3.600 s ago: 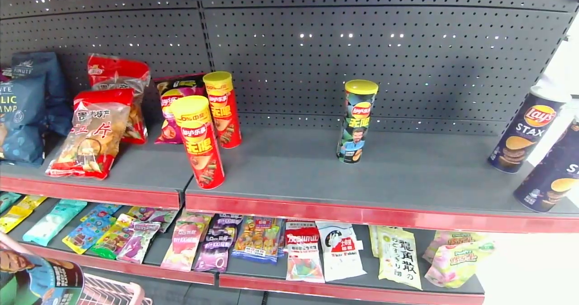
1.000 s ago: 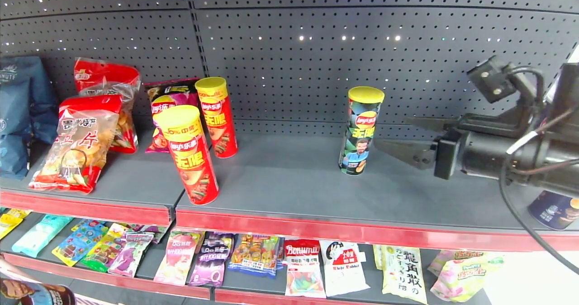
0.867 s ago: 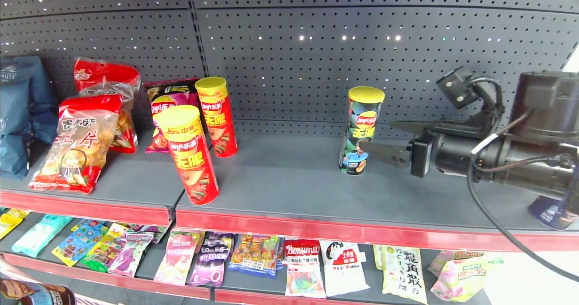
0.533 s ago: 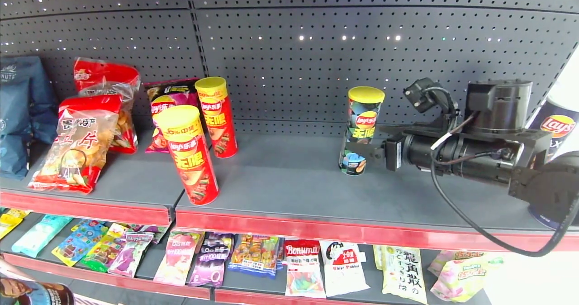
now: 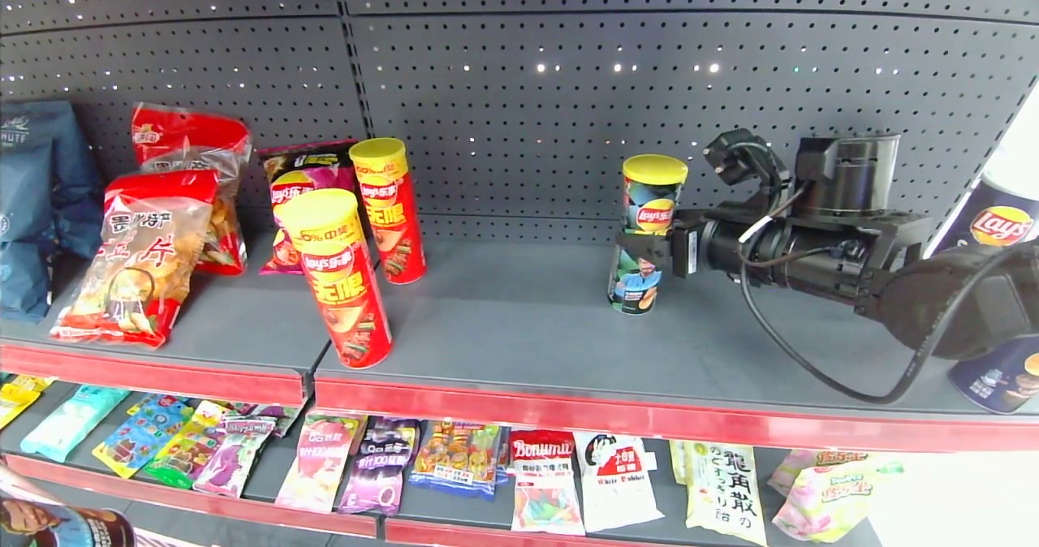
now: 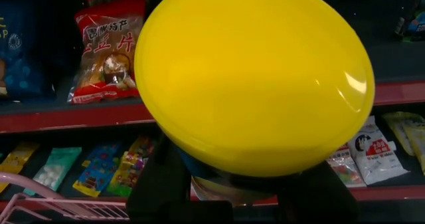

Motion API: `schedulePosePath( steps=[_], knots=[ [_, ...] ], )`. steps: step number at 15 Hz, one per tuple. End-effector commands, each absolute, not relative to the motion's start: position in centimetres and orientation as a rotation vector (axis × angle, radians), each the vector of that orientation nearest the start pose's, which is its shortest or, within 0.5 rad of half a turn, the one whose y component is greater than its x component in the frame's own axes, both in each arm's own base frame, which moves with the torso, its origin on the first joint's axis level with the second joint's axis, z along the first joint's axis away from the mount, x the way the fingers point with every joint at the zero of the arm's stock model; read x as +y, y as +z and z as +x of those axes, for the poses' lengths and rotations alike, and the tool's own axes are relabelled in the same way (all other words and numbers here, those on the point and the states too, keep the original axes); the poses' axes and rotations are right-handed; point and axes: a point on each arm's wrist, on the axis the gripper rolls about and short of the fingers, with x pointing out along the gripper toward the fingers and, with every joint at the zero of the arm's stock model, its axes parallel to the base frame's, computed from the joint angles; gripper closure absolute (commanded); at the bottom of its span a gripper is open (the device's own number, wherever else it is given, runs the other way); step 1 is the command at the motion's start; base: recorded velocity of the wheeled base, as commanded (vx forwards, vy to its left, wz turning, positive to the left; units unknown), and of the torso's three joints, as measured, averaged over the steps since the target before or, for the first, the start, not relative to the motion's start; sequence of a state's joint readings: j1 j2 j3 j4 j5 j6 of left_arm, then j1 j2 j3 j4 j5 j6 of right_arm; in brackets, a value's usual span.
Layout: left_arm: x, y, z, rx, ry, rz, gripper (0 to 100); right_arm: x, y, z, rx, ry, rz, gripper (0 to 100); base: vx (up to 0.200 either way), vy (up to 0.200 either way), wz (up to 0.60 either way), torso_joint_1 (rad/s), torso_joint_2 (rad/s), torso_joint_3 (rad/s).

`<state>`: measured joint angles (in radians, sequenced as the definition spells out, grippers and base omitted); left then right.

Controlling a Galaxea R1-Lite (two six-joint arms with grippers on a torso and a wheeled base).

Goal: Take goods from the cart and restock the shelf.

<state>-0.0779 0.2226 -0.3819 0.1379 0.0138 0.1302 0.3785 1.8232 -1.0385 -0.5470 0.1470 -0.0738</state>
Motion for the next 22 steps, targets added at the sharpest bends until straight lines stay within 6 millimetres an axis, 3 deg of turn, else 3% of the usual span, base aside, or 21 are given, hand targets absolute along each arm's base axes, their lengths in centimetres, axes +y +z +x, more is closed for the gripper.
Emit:
schedulePosePath(
  steps=[1,16,17,20,22],
  knots=[
    [0.3,17.1,-2.9,-0.022,-0.062,0.129,100,13.3,19.3,34.1,0.215,0.502,-0.101,0,0.000,0.000,0.00,0.000,0.00,0.000],
    [0.3,16.9,-2.9,-0.018,-0.063,0.130,100,14.0,18.9,37.5,0.192,0.454,-0.101,0,0.000,0.000,0.00,0.000,0.00,0.000],
    [0.3,16.9,-2.9,-0.020,-0.063,0.130,100,14.0,18.9,37.5,0.189,0.454,-0.100,100,0.000,0.000,0.00,0.000,0.00,0.000],
    [0.3,16.8,-2.9,-0.018,-0.063,0.130,100,14.1,18.8,37.0,0.201,0.459,-0.109,100,0.000,0.000,0.00,0.000,0.00,0.000],
    [0.3,16.7,-2.9,-0.016,-0.064,0.130,100,14.2,19.8,35.1,0.207,0.477,-0.115,100,0.000,0.000,0.00,0.000,0.00,0.000]
  ],
)
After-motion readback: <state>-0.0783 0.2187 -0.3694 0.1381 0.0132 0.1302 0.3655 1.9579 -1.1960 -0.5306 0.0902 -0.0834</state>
